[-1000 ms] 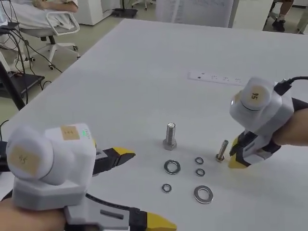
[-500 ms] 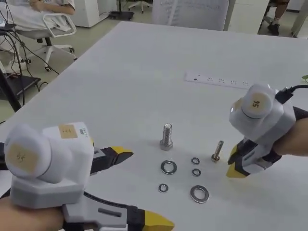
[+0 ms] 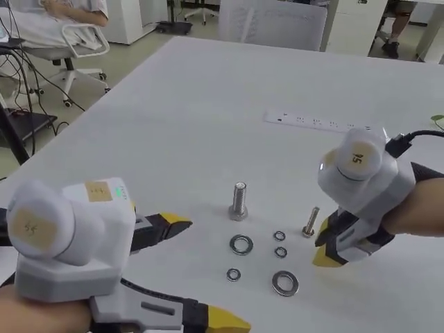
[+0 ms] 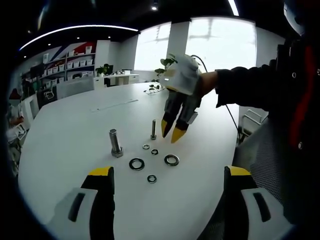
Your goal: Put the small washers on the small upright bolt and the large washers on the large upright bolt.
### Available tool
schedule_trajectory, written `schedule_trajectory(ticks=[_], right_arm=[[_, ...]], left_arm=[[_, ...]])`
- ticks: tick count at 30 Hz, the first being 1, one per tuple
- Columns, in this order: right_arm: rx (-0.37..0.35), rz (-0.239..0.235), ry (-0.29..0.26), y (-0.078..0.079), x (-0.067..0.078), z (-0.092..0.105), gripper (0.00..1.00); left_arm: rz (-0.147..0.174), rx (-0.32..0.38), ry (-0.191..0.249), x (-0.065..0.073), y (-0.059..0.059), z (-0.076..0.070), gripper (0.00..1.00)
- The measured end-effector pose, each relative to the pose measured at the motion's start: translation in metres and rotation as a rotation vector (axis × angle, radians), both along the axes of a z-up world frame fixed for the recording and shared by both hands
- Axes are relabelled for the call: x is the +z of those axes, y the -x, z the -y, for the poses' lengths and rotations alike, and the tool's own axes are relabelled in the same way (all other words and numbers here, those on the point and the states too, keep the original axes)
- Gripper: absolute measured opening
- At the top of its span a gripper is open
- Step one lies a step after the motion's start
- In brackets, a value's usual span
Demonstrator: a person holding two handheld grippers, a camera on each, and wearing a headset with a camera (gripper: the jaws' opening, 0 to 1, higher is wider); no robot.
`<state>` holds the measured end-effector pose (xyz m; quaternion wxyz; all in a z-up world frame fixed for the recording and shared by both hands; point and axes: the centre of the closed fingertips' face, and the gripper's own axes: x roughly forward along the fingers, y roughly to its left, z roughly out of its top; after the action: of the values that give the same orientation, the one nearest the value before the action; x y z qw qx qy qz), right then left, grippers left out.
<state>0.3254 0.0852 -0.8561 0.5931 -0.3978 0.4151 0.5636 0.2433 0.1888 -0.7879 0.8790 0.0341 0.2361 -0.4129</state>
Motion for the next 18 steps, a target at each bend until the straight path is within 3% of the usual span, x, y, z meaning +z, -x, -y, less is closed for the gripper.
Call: schedule_trajectory(ticks=[12,18], right_arm=[[0.03,0.027,-0.021,-0.001,0.003,-0.029,0.19],[0.046,0.029,-0.009,0.0,-0.003,-0.039,0.19]], left_arm=[[0.007,-0.002,0.004,0.002,0.0,0.0,0.9],[0.011,-0.003,0.006,0.003,0.0,0.0,0.9]])
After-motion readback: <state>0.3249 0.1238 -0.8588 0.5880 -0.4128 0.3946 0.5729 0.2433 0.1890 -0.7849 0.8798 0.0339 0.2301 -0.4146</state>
